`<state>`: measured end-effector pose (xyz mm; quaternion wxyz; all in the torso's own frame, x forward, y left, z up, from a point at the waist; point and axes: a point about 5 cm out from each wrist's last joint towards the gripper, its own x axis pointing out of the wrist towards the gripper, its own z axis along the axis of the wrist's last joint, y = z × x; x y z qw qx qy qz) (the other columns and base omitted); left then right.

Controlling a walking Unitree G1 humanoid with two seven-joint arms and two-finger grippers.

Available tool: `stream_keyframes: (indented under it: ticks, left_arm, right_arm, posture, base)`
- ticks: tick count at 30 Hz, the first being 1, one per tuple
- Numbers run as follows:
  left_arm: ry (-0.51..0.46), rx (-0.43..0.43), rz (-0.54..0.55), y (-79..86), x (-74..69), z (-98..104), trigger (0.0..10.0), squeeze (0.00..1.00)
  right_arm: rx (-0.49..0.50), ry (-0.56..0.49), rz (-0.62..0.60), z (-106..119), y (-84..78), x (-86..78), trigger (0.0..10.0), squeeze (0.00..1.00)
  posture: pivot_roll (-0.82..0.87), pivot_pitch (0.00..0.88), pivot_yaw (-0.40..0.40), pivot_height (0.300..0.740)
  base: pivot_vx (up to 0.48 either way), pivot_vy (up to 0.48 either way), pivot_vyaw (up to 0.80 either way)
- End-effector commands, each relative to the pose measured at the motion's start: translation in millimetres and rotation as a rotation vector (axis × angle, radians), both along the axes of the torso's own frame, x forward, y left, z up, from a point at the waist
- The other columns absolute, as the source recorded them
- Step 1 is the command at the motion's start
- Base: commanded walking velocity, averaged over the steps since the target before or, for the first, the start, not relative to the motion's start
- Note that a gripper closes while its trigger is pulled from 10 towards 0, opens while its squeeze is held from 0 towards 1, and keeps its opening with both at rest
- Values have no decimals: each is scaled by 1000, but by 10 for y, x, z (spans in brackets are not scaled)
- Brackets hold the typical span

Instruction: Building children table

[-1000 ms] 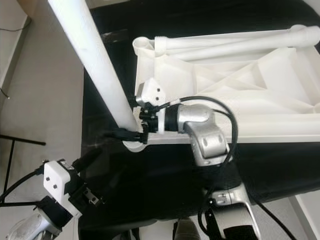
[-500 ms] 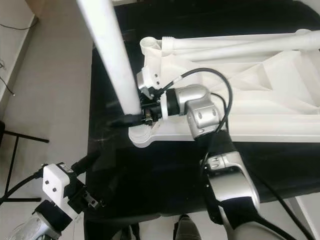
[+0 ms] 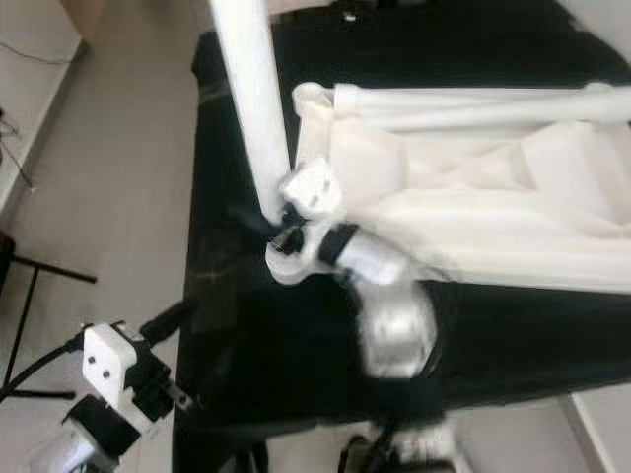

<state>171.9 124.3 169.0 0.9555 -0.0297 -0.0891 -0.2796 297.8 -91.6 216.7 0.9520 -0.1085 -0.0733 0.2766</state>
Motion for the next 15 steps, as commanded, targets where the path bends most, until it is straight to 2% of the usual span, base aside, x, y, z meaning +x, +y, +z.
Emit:
stream_keyframes:
  ticks: [1, 2, 5, 6, 8, 9, 10, 11, 12, 14, 15]
  left_arm:
    - [19, 14, 7, 28, 0, -53, 10000, 0]
    - [19, 15, 5, 22, 14, -65, 10000, 0]
    - [19, 17, 5, 18, 23, -73, 10000, 0]
    - [18, 18, 10, 21, 23, -78, 10000, 0]
    - [18, 19, 14, 22, 20, -83, 10000, 0]
    - [16, 20, 20, 26, 16, -84, 10000, 0]
    - [16, 20, 20, 26, 16, -84, 10000, 0]
    - [15, 20, 26, 28, 11, -84, 10000, 0]
    - [15, 20, 26, 28, 11, -84, 10000, 0]
    - [13, 17, 26, 21, 11, -76, 10000, 0]
    - [13, 17, 26, 21, 11, -76, 10000, 0]
  right_arm:
    - [-117, 296, -216, -621, -233, -51, 0, 0]
    - [-106, 290, -163, -614, -121, -33, 0, 0]
    - [-101, 274, -137, -580, -35, 20, 0, 0]
    - [-100, 253, -109, -515, 28, 105, 3569, 0]
    - [-101, 241, -96, -476, 57, 152, 3569, 0]
    - [-91, 230, -49, -427, 92, 192, 10000, 0]
    - [-91, 230, -49, -427, 92, 192, 10000, 0]
    - [-62, 219, 21, -358, 120, 212, 10000, 1000]
    - [-62, 219, 21, -358, 120, 212, 10000, 1000]
    - [53, 159, 275, -85, 216, 203, 10000, 1000]
    - [53, 159, 275, -85, 216, 203, 10000, 1000]
  posture:
    - [-28, 270, 76, 740]
    - [-27, 257, 76, 740]
    - [-27, 255, 74, 740]
    - [-20, 247, 66, 740]
    - [-13, 243, 63, 740]
    - [-12, 240, 63, 740]
    - [-12, 240, 63, 740]
    - [-13, 243, 61, 740]
    - [-13, 243, 61, 740]
    - [-10, 249, 61, 740]
    - [-10, 249, 61, 740]
  base:
    - [0, 0, 0]
    - [0, 0, 0]
    - [0, 0, 0]
    - [0, 0, 0]
    - [0, 0, 0]
    - [0, 0, 0]
    - [0, 0, 0]
    - [0, 0, 0]
    - [0, 0, 0]
    - [0, 0, 0]
    - [0, 0, 0]
